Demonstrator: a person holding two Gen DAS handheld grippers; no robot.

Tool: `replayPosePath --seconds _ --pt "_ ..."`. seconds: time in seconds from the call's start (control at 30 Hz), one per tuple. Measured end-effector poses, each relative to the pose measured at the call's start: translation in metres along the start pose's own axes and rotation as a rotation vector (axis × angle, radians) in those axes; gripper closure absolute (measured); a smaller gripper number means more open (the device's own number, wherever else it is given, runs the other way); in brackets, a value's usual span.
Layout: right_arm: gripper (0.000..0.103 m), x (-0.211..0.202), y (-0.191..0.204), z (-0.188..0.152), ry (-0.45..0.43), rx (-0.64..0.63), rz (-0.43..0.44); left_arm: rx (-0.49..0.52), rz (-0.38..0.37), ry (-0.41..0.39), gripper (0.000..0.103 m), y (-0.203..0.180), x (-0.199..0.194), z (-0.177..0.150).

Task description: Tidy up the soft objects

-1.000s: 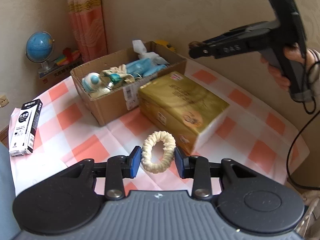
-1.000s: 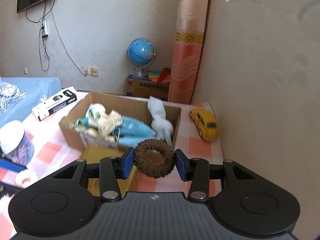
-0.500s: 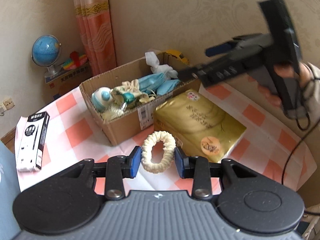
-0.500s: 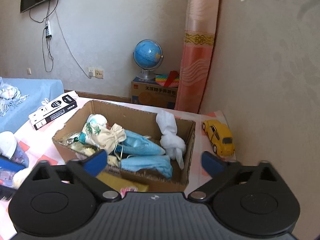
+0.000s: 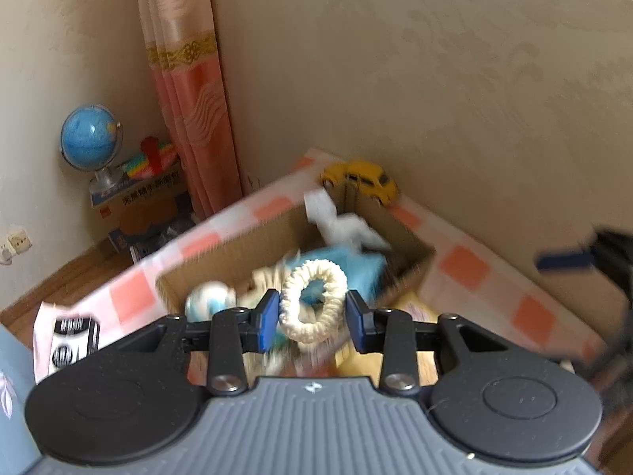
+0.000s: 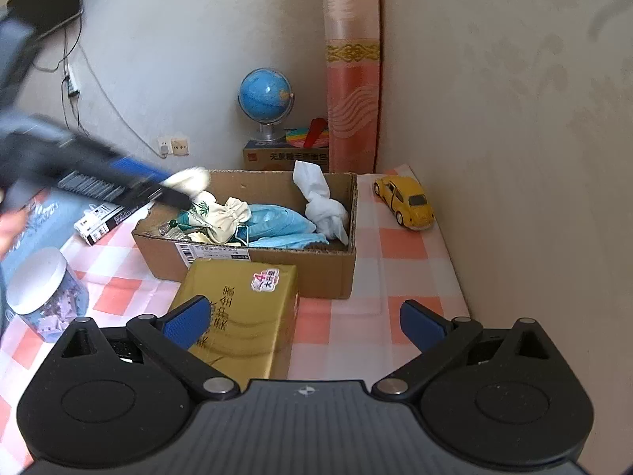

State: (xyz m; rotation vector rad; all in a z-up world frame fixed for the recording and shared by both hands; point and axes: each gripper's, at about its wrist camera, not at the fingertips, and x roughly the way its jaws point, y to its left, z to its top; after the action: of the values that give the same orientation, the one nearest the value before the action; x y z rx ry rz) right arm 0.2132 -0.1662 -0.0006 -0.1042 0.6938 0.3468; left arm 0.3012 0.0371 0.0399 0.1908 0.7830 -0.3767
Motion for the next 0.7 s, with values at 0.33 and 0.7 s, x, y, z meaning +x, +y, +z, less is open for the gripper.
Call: replayPosePath --seconds 0.33,0.7 --pt "0.0 -0.007 -0.002 -0.008 0.011 -0.022 -0.044 0.015 0.064 0.019 0.032 -0.007 0.056 0.035" --pt "0.0 -0.027 -0.003 -0.009 0.002 0.018 -0.062 0.011 0.15 -0.066 0.006 -0.036 -0.015 -0.003"
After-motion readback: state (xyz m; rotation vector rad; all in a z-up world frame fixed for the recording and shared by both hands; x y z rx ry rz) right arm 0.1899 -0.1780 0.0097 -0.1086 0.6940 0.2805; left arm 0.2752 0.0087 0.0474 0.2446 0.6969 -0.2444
